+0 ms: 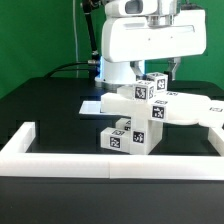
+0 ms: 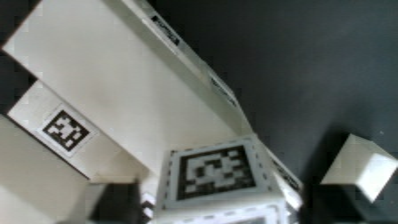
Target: Assemble chair
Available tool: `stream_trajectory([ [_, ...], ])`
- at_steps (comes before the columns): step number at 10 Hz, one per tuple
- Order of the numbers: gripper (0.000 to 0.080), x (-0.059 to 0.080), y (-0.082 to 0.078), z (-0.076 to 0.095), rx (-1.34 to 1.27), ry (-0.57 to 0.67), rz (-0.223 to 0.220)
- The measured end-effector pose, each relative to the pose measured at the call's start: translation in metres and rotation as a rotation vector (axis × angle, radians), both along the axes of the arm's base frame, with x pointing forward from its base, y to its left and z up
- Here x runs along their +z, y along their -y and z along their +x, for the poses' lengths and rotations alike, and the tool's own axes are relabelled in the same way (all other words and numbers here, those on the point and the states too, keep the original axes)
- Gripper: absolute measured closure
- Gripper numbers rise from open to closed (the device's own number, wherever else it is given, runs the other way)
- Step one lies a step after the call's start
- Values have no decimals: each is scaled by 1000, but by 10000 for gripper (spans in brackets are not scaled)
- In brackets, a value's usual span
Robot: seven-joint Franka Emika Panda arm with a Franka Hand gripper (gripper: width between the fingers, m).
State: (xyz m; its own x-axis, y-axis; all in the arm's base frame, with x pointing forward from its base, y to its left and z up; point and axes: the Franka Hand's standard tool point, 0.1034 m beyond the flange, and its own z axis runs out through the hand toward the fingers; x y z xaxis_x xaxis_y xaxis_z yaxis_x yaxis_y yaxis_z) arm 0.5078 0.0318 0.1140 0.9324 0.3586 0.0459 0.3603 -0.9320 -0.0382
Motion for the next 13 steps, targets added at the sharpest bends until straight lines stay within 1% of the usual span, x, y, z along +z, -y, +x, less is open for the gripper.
stream_trajectory([
  [1,431,0,0,0,-15,-1,0],
  [2,514,0,0,0,-15,-1,0],
  [3,514,0,0,0,-20,-1,0],
  [4,514,0,0,0,-146,-8,5],
  [5,514,0,0,0,-195,-10,7],
  [9,512,0,-4,0,-630,-21,27],
  [13,512,0,-6,1,-955,-39,49],
])
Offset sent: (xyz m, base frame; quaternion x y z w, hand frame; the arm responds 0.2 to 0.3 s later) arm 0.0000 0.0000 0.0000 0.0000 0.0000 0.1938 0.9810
